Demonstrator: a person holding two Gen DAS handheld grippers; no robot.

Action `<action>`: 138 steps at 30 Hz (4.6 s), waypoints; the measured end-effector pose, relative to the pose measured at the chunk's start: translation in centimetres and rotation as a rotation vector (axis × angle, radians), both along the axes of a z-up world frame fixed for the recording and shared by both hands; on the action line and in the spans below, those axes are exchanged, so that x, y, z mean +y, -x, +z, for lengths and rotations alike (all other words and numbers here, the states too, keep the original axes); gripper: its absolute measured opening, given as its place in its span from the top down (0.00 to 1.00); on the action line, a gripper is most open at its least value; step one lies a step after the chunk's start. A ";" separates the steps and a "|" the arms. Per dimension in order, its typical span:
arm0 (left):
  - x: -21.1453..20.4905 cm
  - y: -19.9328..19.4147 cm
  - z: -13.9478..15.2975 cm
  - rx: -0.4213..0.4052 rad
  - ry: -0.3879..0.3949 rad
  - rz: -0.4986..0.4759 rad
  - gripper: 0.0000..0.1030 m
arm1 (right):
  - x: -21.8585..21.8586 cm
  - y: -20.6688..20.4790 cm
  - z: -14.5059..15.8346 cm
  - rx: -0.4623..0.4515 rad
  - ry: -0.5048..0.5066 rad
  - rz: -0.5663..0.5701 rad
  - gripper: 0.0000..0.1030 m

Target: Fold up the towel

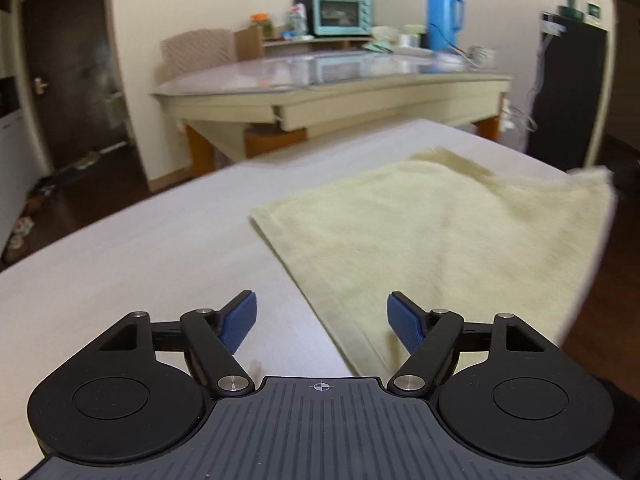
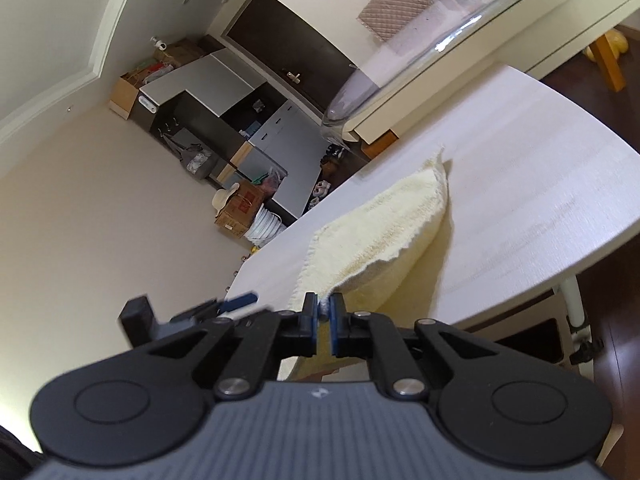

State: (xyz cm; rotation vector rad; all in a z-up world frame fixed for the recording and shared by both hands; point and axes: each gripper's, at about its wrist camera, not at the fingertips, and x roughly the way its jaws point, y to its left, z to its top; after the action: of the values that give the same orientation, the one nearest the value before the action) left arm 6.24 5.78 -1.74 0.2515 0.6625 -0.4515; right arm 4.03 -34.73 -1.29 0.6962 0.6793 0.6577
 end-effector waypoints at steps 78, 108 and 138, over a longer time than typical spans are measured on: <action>2.2 6.1 -2.3 -0.011 0.065 0.056 0.20 | 14.3 -12.0 0.9 -0.043 0.124 0.204 0.49; 7.2 10.0 0.2 -0.116 0.088 0.238 0.12 | 28.7 9.4 -2.4 -0.958 1.153 0.674 0.70; 2.4 -6.1 0.4 -0.079 -0.092 -0.071 0.10 | 20.9 12.0 3.3 -0.771 0.728 0.743 0.92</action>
State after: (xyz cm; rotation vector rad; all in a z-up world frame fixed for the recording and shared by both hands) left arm 12.35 8.20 -1.35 0.3795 0.5988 -0.4770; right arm -7.99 -13.79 1.97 -0.5239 0.3783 1.1762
